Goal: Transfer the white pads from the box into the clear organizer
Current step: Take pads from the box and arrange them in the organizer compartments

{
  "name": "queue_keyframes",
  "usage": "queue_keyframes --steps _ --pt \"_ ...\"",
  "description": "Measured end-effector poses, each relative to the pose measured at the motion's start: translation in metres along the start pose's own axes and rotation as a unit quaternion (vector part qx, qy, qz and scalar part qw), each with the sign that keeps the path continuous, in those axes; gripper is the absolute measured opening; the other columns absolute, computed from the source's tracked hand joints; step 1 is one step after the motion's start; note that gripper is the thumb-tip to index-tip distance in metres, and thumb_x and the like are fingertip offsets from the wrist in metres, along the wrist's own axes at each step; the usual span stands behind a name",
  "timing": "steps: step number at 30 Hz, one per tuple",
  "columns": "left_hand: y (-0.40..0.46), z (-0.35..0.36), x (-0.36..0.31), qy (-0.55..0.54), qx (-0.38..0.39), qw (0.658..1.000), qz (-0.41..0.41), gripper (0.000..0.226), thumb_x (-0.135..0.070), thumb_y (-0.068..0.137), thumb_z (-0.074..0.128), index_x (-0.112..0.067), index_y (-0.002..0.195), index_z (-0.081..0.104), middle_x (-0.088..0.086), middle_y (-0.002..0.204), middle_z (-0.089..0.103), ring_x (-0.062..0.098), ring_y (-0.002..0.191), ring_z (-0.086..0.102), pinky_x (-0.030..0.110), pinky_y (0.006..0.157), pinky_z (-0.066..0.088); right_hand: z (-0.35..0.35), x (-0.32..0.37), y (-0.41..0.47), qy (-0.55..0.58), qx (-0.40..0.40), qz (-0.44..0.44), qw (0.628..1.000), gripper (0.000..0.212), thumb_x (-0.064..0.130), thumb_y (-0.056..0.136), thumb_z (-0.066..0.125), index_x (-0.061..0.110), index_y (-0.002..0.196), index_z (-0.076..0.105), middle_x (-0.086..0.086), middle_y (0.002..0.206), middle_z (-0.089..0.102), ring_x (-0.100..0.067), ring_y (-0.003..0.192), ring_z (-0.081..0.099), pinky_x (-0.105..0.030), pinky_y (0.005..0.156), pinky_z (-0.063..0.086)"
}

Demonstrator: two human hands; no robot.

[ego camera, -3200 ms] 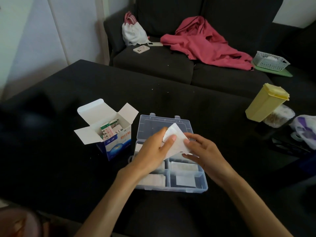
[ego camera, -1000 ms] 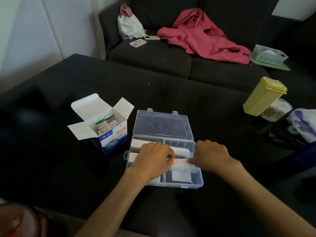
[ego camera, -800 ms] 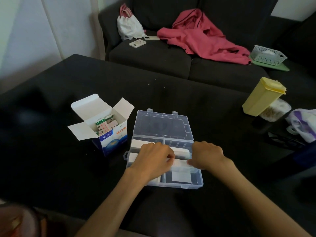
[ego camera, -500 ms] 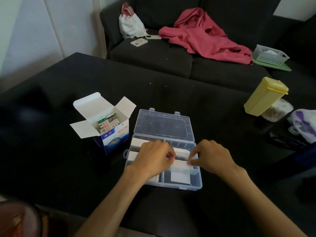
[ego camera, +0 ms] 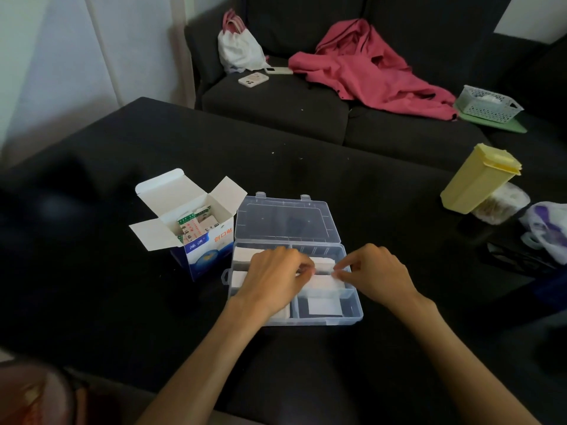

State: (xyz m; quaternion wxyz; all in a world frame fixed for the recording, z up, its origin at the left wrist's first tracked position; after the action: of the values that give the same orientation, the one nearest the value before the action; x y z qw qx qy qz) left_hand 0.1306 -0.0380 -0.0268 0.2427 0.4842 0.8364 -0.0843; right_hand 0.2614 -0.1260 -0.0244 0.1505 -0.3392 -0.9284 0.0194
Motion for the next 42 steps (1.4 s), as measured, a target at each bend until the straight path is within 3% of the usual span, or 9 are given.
queue_keyframes --steps 6,11,14,16,20,23,28,32,42 --pt "-0.021 -0.052 0.005 -0.057 -0.17 0.983 -0.034 0.023 -0.045 0.089 0.056 -0.031 0.101 0.07 -0.015 0.094 0.07 0.002 0.077 0.062 0.017 0.072 0.049 -0.03 0.018 -0.008 0.077 -0.037 -0.043 0.995 0.013 0.034 0.084 0.064 0.026 0.094 0.069 0.008 0.074 0.063 -0.009 0.064 0.06 -0.02 0.059 0.051" --pt "-0.074 -0.131 0.061 -0.003 -0.42 0.885 -0.199 0.02 -0.026 0.082 0.07 -0.023 0.102 0.069 0.002 0.097 0.069 0.018 0.087 0.061 0.03 0.07 0.041 -0.057 0.105 -0.008 0.151 -0.087 -0.163 0.971 0.018 0.029 0.086 0.062 0.026 0.103 0.066 0.013 0.074 0.061 -0.001 0.066 0.058 -0.013 0.059 0.046" --pt "-0.08 -0.13 0.114 -0.04 -0.34 0.884 -0.319 0.05 -0.025 0.079 0.073 -0.024 0.126 0.054 0.002 0.126 0.056 0.024 0.118 0.048 0.04 0.095 0.04 -0.051 0.17 0.002 0.163 -0.065 -0.236 0.956 0.024 0.024 0.09 0.058 0.023 0.113 0.065 0.008 0.101 0.066 -0.001 0.088 0.06 -0.014 0.07 0.05" --pt "-0.078 -0.12 0.141 -0.21 -0.273 0.869 -0.354 0.069 -0.021 0.076 0.076 -0.021 0.136 0.043 0.003 0.137 0.048 0.022 0.124 0.045 0.042 0.1 0.041 -0.04 0.203 0.01 0.139 -0.017 -0.274 0.952 0.024 0.021 0.093 0.055 0.02 0.113 0.066 0.003 0.11 0.066 -0.004 0.095 0.059 -0.018 0.069 0.053" --pt "-0.081 -0.112 0.15 -0.49 -0.186 0.784 -0.333 0.084 0.009 0.071 0.073 -0.009 0.143 0.033 0.012 0.134 0.052 0.019 0.106 0.057 0.028 0.073 0.049 -0.019 0.217 0.01 0.057 0.022 -0.274 0.96 0.02 0.022 0.091 0.057 0.019 0.105 0.071 -0.001 0.109 0.068 -0.009 0.09 0.06 -0.022 0.068 0.054" --pt "-0.089 -0.118 0.153 -0.489 -0.162 0.797 -0.315 0.089 0.012 0.07 0.072 -0.014 0.145 0.031 0.008 0.117 0.063 0.012 0.091 0.064 0.019 0.063 0.051 -0.006 0.203 -0.012 0.052 -0.012 -0.25 0.967 0.02 0.028 0.088 0.062 0.027 0.107 0.07 0.005 0.112 0.066 -0.011 0.093 0.061 -0.021 0.072 0.054" --pt "-0.094 -0.118 0.146 -0.382 -0.151 0.861 -0.3 0.013 -0.03 0.087 0.065 -0.019 0.091 0.072 -0.006 0.082 0.072 0.003 0.07 0.068 0.023 0.067 0.056 -0.003 0.191 -0.039 0.051 -0.068 -0.204 0.975 0.022 0.032 0.086 0.063 0.027 0.107 0.069 0.003 0.119 0.063 -0.017 0.104 0.058 -0.029 0.085 0.052" --pt "-0.091 -0.128 0.145 -0.326 -0.259 0.876 -0.246 0.032 -0.044 0.087 0.06 -0.015 0.075 0.07 -0.005 0.073 0.072 0.015 0.073 0.069 0.049 0.074 0.055 -0.006 0.212 -0.034 0.005 -0.04 -0.209 0.977 0.024 0.028 0.095 0.05 0.027 0.113 0.067 0.002 0.122 0.062 -0.021 0.104 0.061 -0.032 0.084 0.052" --pt "-0.081 -0.129 0.141 -0.245 -0.277 0.915 -0.158 0.053 -0.061 0.082 0.046 -0.012 0.078 0.066 0.004 0.074 0.07 0.023 0.071 0.066 0.05 0.066 0.053 0.012 0.236 -0.01 -0.156 -0.042 -0.23 0.96 0.029 0.027 0.094 0.05 0.019 0.123 0.051 -0.003 0.12 0.058 -0.023 0.098 0.061 -0.028 0.076 0.044"
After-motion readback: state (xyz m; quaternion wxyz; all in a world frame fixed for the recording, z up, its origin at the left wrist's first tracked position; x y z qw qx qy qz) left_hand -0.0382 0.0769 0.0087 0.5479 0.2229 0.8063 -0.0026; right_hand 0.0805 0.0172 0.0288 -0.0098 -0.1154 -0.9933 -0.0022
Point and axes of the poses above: each hand's wrist, its own y-axis towards the middle knuckle, its own z-axis out of the palm, x = y × z, the point moved 6 cm from there along y, towards the middle knuckle
